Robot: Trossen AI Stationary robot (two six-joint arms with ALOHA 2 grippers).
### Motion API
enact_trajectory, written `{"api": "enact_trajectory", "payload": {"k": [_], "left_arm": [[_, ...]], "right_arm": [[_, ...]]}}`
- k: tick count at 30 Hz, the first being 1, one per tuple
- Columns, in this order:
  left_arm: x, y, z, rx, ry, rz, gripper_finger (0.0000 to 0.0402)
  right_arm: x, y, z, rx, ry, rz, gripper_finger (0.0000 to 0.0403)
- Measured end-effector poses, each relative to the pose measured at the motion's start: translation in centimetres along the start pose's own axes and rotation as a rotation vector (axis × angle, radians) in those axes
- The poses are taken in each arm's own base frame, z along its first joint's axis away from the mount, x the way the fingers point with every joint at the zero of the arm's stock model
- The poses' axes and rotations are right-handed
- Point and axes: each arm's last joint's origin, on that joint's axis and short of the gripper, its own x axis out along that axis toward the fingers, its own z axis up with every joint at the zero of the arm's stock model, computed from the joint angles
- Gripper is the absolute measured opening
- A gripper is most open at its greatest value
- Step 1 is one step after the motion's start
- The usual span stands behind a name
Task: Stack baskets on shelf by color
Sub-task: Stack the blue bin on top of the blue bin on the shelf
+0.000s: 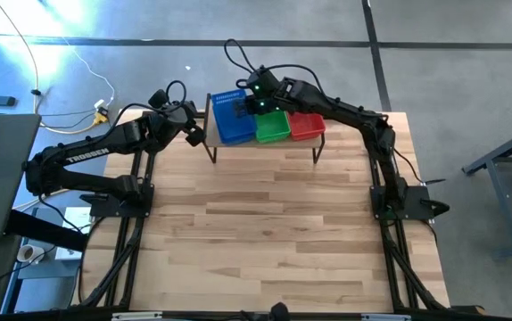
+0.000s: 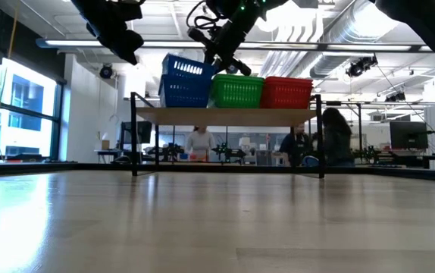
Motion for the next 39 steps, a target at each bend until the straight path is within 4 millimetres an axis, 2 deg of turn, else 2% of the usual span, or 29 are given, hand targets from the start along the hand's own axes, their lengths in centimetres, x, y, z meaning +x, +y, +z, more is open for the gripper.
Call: {"api": "enact_trajectory", "payload": {"k": [13, 20, 24, 28, 34, 39], "left_arm": [[0.0, 0.0, 0.0, 0.000, 0.000, -0.001, 0.0094], [0.0, 0.0, 0.0, 0.003, -0.001, -0.002, 0.0094], [0.0, 0.0, 0.0, 0.011, 0.000, -0.002, 0.0094], [0.0, 0.0, -0.1, 0.015, 0.005, -0.003, 0.0094], [0.0, 0.0, -0.1, 0.012, 0.006, 0.003, 0.0094], [0.0, 0.0, 0.1, 0.003, -0.004, 0.006, 0.0094]], "right_arm": [[0.0, 0.1, 0.0, -0.022, 0.004, 0.019, 0.0094], [-1.0, 0.6, 0.4, -0.128, 0.002, 0.050, 0.0108], [-2.9, 1.6, 0.4, -0.250, 0.029, 0.062, 0.0108], [-4.4, 3.3, -1.1, -0.387, 0.096, 0.101, 0.0108], [-5.1, 4.4, -3.7, -0.690, 0.200, 0.093, 0.0108], [-5.2, 4.6, -4.3, -1.003, 0.176, 0.018, 0.0108]]}}
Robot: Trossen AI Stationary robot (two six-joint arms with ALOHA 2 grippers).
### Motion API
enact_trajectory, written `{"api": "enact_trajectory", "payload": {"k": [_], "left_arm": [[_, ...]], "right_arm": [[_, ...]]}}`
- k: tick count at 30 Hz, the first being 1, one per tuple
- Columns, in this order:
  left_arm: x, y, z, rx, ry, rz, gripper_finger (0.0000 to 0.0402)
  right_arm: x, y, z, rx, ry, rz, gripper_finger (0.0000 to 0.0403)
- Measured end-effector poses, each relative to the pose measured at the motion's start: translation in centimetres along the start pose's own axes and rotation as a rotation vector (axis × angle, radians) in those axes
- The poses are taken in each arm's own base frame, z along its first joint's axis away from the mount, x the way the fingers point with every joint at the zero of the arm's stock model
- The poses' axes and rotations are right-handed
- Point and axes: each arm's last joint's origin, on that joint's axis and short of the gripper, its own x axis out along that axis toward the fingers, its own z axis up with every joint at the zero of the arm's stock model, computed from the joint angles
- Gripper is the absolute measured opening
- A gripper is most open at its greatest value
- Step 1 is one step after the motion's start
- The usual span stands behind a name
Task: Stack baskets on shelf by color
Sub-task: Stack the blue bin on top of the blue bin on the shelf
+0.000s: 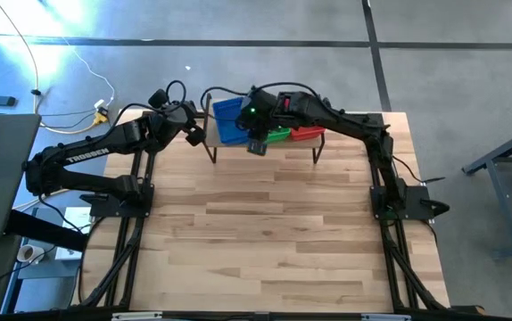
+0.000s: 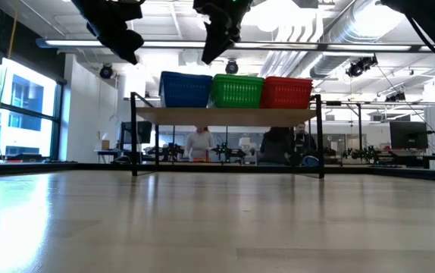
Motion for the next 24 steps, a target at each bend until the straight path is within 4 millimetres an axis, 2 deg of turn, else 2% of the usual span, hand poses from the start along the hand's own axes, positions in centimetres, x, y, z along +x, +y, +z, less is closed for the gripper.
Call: {"api": "enact_trajectory", "payload": {"k": [5, 11, 16, 24], "left_arm": [[0.0, 0.0, 0.0, 0.003, 0.000, 0.001, 0.0094], [0.0, 0.1, 0.0, 0.001, 0.010, 0.048, 0.0094], [-0.2, 0.6, -0.1, -0.021, 0.034, 0.172, 0.0094], [-0.9, 1.4, -0.2, -0.050, 0.011, 0.181, 0.0094]], "right_arm": [[0.0, 0.0, 0.0, -0.161, -0.006, 0.024, 0.0108], [0.4, 0.3, 0.0, -0.255, -0.026, 0.104, 0.0108], [2.4, 1.1, -0.4, -0.269, 0.010, 0.121, 0.0107], [4.2, 1.8, -0.9, -0.281, 0.028, 0.082, 0.0107]]}}
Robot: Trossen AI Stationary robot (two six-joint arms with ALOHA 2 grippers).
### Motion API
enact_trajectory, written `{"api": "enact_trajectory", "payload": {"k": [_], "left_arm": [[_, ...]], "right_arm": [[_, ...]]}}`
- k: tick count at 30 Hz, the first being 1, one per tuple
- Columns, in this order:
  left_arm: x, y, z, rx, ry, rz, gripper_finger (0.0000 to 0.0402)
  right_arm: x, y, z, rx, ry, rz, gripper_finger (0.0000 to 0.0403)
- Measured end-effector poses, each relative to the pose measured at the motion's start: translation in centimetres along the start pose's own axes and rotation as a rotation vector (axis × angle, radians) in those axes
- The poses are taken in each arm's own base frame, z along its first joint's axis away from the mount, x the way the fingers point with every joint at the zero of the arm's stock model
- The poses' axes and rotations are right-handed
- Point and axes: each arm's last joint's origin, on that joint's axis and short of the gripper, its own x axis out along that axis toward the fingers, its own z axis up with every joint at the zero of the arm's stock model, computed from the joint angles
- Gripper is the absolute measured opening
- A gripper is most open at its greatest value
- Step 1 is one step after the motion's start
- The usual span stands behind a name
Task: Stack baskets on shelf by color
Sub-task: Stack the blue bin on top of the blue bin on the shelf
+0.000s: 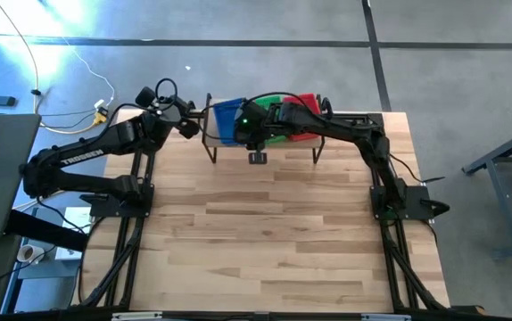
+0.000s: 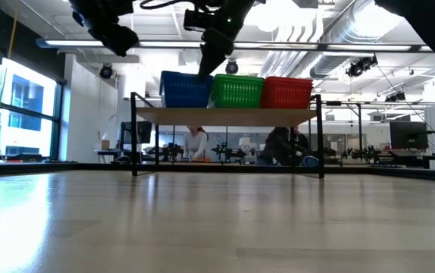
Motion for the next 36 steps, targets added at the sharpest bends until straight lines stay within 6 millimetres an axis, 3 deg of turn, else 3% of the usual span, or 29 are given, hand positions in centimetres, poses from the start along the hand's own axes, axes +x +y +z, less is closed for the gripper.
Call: {"api": "enact_trajectory", "payload": {"k": [9, 19, 33, 36], "left_arm": [[-0.2, 0.3, 0.0, -0.010, -0.007, 0.001, 0.0094], [-0.2, 0.3, 0.0, 0.009, -0.007, 0.001, 0.0094], [-0.2, 0.3, 0.0, 0.009, -0.007, -0.001, 0.0094], [-0.2, 0.3, 0.0, 0.009, -0.007, -0.002, 0.0094]], "right_arm": [[0.1, -0.6, 0.8, 0.021, -0.072, -0.071, 0.0102], [2.5, -0.5, 0.9, 0.021, -0.070, -0.077, 0.0087], [2.2, -0.8, 1.7, 0.031, -0.171, -0.056, 0.0087], [1.6, -0.8, 1.6, 0.029, -0.123, -0.085, 0.0087]]}}
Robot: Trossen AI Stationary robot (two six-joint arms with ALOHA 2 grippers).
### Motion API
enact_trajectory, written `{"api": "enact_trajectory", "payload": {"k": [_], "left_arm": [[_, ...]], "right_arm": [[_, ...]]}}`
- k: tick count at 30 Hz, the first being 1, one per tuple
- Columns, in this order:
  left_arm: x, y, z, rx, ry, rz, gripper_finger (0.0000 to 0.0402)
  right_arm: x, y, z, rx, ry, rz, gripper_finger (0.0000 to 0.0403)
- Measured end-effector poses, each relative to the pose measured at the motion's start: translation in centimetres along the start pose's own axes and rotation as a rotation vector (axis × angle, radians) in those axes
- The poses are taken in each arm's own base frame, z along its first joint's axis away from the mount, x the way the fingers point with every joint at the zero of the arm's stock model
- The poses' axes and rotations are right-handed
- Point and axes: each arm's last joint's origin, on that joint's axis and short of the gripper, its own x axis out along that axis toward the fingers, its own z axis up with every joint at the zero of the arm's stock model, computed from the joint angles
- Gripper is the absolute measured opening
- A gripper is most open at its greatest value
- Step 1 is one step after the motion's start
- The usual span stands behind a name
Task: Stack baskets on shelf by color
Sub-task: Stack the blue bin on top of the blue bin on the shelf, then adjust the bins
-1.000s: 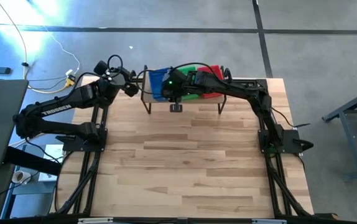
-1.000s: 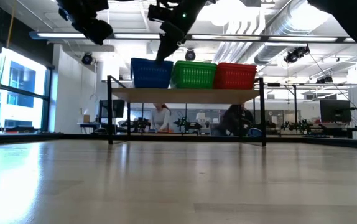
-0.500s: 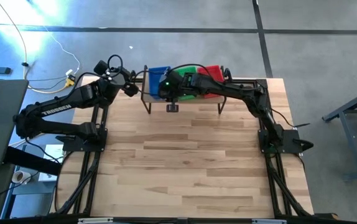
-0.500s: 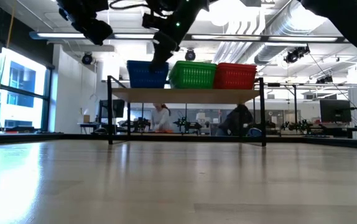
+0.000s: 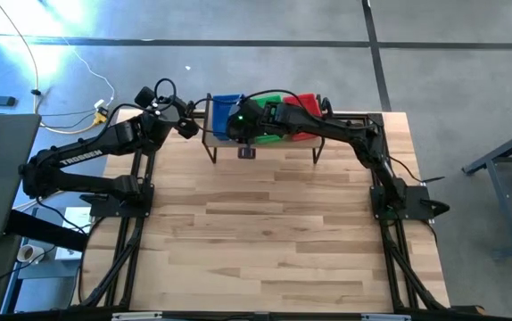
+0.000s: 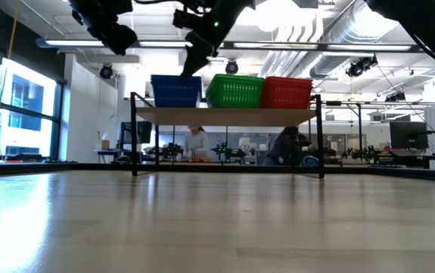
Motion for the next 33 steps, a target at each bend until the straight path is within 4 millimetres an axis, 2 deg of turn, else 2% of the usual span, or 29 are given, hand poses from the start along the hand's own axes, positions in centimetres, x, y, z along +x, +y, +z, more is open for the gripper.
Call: {"api": "enact_trajectory", "payload": {"k": [4, 10, 13, 20, 26, 33], "left_arm": [[0.0, 0.0, 0.0, 0.000, 0.000, 0.000, 0.0094], [0.0, 0.0, 0.0, -0.002, 0.000, 0.000, 0.0094], [0.0, 0.0, 0.0, -0.003, 0.000, 0.000, 0.0094], [0.0, 0.0, 0.0, 0.000, 0.000, 0.000, 0.0094], [0.0, 0.0, 0.0, 0.000, 0.000, -0.002, 0.0094], [0.0, 0.0, 0.0, 0.000, -0.001, -0.004, 0.0094]], "right_arm": [[-1.5, -0.1, 0.1, -0.007, 0.090, -0.074, 0.0087], [-3.6, -0.5, 0.5, 0.034, 0.098, -0.037, 0.0087], [-3.7, -0.7, 0.8, 0.036, 0.057, -0.026, 0.0087], [-4.0, -1.4, -0.1, 0.029, 0.172, -0.151, 0.0087], [-4.0, -2.2, -1.2, 0.087, 0.247, -0.160, 0.0087], [-4.2, -2.1, -2.3, 0.137, 0.339, -0.105, 0.0087]]}}
